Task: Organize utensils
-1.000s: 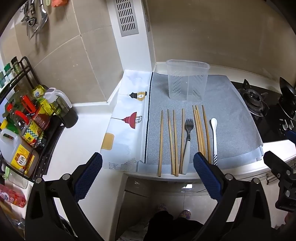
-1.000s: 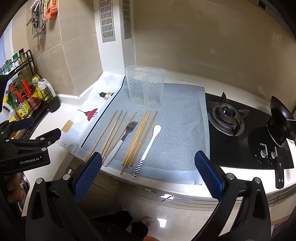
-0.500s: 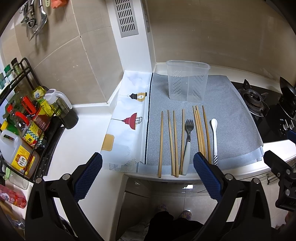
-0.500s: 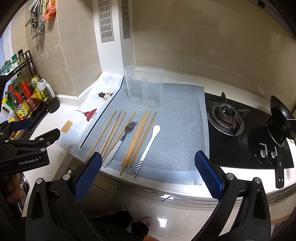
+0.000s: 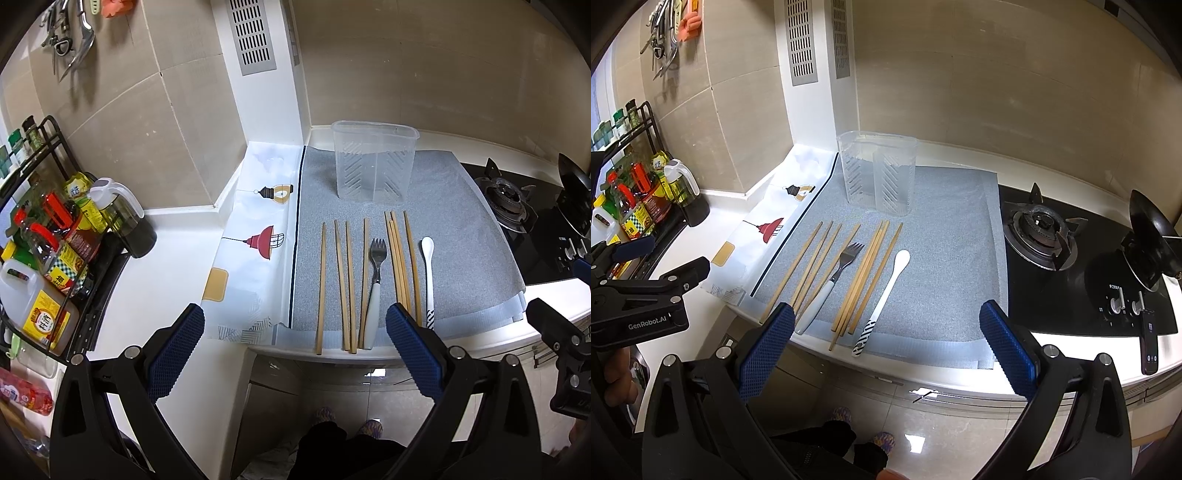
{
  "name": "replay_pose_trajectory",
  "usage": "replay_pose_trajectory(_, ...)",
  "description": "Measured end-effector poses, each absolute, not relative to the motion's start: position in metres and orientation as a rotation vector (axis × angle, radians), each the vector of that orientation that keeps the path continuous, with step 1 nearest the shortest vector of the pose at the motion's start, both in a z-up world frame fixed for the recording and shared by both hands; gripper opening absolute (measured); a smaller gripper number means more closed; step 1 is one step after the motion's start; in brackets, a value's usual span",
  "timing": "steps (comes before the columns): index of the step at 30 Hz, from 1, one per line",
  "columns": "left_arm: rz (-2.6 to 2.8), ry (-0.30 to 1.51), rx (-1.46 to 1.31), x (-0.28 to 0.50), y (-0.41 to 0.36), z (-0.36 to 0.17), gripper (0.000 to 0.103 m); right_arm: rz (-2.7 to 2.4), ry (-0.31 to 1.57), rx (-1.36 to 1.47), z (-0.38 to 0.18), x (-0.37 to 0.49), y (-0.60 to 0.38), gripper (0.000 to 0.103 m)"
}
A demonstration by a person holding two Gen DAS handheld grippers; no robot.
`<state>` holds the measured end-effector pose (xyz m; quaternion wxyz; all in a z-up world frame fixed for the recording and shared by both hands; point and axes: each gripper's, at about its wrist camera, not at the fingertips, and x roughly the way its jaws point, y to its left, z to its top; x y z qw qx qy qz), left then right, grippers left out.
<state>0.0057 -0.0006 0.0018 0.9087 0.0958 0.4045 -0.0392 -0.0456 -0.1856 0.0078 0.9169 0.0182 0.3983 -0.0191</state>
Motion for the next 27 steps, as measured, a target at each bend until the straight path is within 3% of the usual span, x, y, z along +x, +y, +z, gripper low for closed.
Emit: replay_pose_trajectory(27,-0.088,0.829,0.198,0.0046,0.0001,0.0028,0.096,-0.043,0.816,0.037,0.0088,-0.0434,-0.1873,0.098)
